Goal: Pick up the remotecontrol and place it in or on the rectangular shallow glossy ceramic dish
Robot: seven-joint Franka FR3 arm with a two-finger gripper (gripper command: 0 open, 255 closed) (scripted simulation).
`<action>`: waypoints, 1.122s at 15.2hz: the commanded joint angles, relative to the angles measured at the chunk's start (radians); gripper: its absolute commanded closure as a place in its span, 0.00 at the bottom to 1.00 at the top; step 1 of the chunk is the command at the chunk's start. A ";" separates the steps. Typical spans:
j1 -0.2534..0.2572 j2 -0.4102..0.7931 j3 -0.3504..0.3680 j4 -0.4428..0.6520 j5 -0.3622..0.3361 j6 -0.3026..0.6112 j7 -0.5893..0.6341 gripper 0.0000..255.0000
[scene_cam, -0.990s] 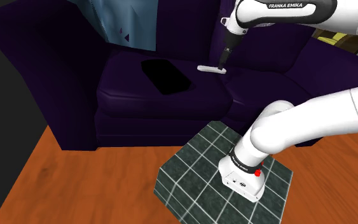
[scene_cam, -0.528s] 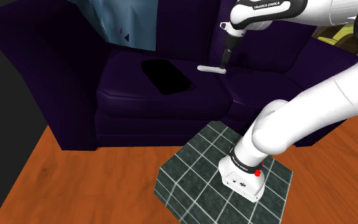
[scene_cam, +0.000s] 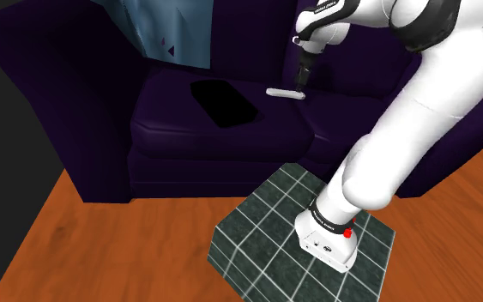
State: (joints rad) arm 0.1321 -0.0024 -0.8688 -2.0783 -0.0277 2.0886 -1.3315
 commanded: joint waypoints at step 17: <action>-0.330 0.619 0.156 0.474 0.447 -0.053 -0.522 0.00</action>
State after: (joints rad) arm -0.1941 0.6087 -0.7173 -1.6003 0.4134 2.0237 -1.8494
